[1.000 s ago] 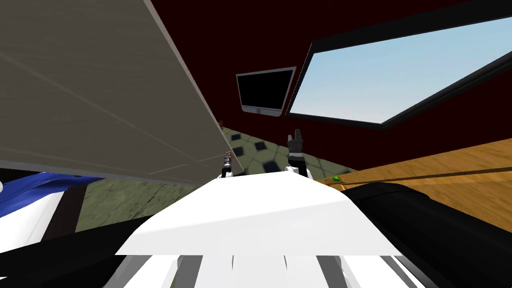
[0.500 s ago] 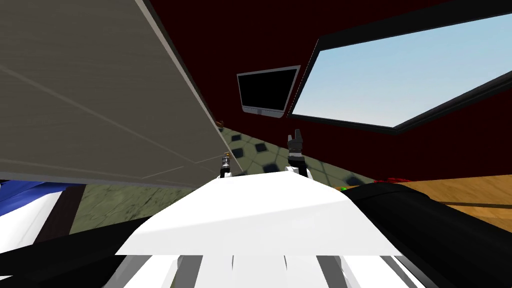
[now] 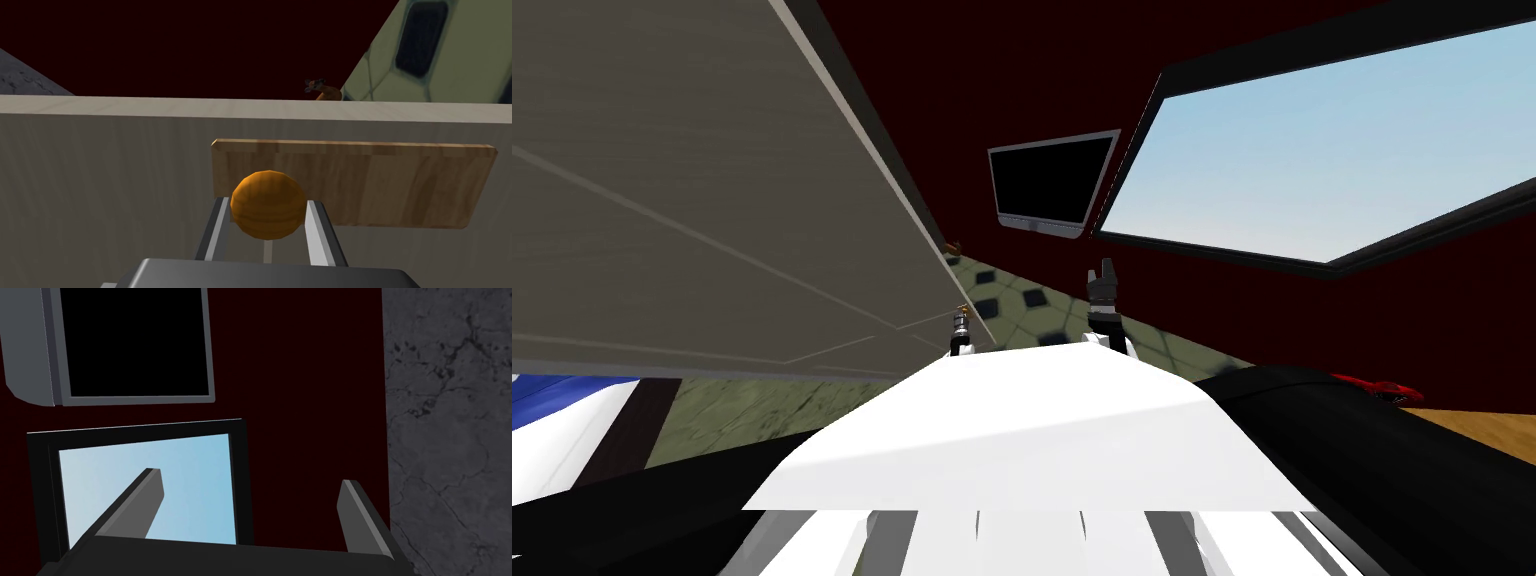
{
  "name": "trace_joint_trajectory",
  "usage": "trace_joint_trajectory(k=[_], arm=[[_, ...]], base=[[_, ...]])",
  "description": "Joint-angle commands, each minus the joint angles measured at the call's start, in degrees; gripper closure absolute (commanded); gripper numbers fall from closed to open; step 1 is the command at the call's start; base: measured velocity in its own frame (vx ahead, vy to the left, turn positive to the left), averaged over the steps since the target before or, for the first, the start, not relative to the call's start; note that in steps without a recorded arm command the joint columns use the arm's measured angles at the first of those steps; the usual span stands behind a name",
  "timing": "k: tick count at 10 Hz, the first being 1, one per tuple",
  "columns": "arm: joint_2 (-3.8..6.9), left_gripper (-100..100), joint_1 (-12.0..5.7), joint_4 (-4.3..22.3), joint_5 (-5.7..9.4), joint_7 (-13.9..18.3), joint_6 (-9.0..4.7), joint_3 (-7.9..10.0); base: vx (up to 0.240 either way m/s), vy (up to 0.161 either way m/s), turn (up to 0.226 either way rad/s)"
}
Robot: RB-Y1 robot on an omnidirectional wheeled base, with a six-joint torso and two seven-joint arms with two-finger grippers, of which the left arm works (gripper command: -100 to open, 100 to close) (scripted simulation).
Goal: Push the door open
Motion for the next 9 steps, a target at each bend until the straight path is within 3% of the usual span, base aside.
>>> trace_joint_trajectory(k=[1, 3, 4, 5, 9], arm=[[0.70, 100, 0.60, -1.2, 0.67, -0.2, 0.29, 1.15], [0.81, 100, 0.62, -2.3, 0.98, -0.4, 0.34, 1.65], [0.81, 100, 0.62, -1.2, 0.98, -0.4, 0.34, 1.65], [1.03, 100, 0.68, -1.1, 1.68, -0.8, 0.44, 2.76], [1.33, 100, 0.76, -1.0, 2.63, -1.3, 0.58, 4.26]], base=[[0.148, -0.050, 0.032], [0.169, -0.059, 0.065], [0.054, -0.003, -0.009], [0.136, -0.035, 0.046], [0.179, -0.061, 0.058]])
